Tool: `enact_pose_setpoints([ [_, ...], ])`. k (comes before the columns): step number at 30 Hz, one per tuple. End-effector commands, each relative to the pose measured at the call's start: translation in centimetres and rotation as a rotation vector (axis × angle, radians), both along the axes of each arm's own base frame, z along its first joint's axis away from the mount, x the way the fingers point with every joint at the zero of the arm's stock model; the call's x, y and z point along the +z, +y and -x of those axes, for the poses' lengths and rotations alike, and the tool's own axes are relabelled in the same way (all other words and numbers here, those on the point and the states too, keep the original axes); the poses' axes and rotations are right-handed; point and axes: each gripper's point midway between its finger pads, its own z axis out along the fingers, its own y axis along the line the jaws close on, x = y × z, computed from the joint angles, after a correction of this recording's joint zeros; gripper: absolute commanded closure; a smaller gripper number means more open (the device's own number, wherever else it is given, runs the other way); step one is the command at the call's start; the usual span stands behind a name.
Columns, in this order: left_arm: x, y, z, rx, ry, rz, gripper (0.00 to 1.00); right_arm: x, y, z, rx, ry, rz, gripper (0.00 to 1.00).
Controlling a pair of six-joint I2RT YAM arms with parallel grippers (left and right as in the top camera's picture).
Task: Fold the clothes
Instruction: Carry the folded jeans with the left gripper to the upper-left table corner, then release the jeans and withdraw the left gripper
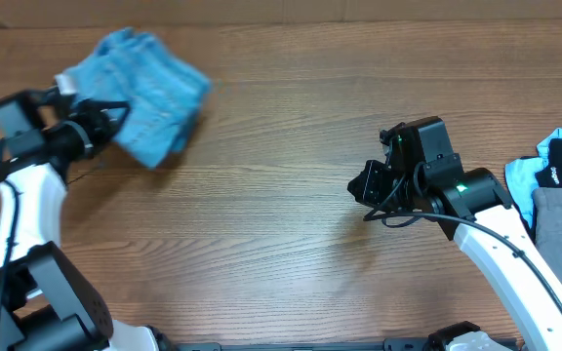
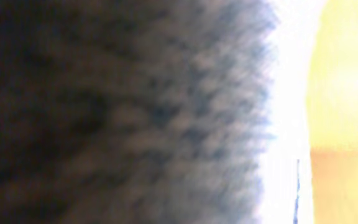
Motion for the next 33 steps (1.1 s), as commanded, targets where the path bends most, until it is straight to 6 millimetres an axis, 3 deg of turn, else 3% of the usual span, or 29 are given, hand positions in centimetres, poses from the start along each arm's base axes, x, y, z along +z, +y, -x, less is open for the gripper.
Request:
enact_pose_setpoints([
  [1,-3.7,4.7,0.1,0.163,0.108,-0.015,0.96,0.8,-0.2,-0.5,-0.004,-0.034,0.009,0.91],
  [7,-11.8,10.7,2.4,0.303,0.268,0.051,0.96,0.6,-0.3,-0.2,-0.004,-0.023,0.013,0.91],
  [13,-17.4,13.2,5.4,0.375,0.384,0.159,0.96,0.5,-0.5,-0.3,-0.01,-0.023,0.023,0.91],
  [19,-17.9,16.5,6.8,0.483,0.385,0.18,0.96,0.5,-0.5,-0.3,-0.01,-0.023,0.023,0.91],
  [22,-17.9,17.0,6.9,0.532,0.398,0.205,0.96,0.5,-0.6,-0.3,-0.014,-0.025,0.03,0.91],
  [27,-17.3,16.5,5.0,0.546,0.363,0.215,0.95,0.4,-0.9,-0.5,-0.022,-0.03,0.045,0.91],
  [33,-16.2,15.7,2.1,0.576,0.308,0.231,0.84,0.3,-1.0,-0.3,-0.022,-0.022,0.049,0.91],
])
